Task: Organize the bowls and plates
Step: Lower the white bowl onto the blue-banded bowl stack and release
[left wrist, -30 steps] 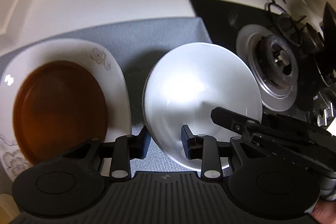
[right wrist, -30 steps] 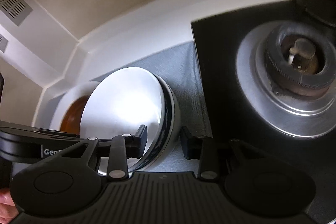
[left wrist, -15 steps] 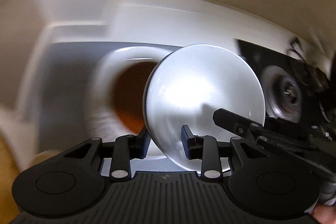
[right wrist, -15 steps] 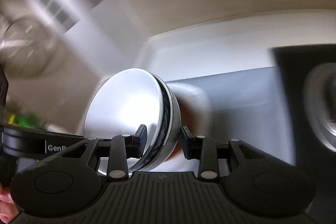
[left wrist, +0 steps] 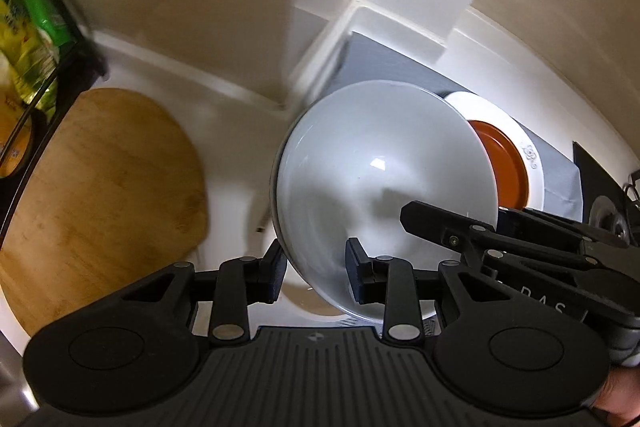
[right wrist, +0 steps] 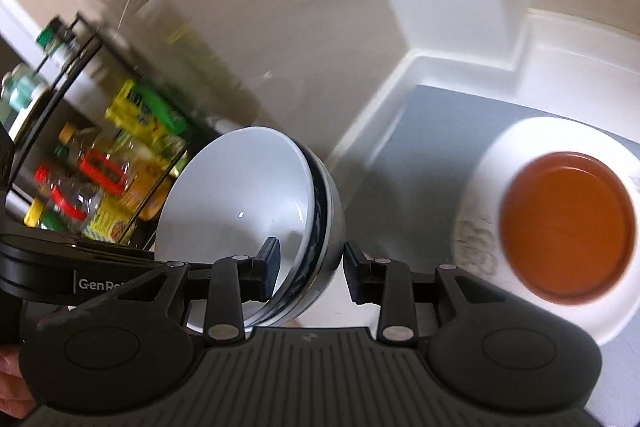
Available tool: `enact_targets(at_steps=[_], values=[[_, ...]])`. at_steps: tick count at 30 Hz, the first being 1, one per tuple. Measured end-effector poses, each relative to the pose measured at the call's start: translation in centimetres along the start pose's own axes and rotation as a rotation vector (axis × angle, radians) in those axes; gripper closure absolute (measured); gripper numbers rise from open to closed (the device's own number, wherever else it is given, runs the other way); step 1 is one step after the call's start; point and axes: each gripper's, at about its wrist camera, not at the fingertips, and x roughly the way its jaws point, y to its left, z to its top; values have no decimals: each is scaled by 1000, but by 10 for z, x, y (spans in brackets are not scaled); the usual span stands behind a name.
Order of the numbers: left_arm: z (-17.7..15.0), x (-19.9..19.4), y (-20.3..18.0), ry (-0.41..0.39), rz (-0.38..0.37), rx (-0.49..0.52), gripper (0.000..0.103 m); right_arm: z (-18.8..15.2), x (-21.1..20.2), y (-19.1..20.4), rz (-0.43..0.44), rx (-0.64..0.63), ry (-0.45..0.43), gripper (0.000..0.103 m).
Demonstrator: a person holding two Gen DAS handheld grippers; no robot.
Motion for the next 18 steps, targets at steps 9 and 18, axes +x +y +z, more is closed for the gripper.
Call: enact_targets(at_steps=[9, 18], values=[[-10, 47, 34, 142, -59, -57, 69, -30, 42, 9, -76, -51, 135, 66], [-19, 68, 44, 197, -133, -83, 69, -48, 59, 14, -164, -147, 173, 65]])
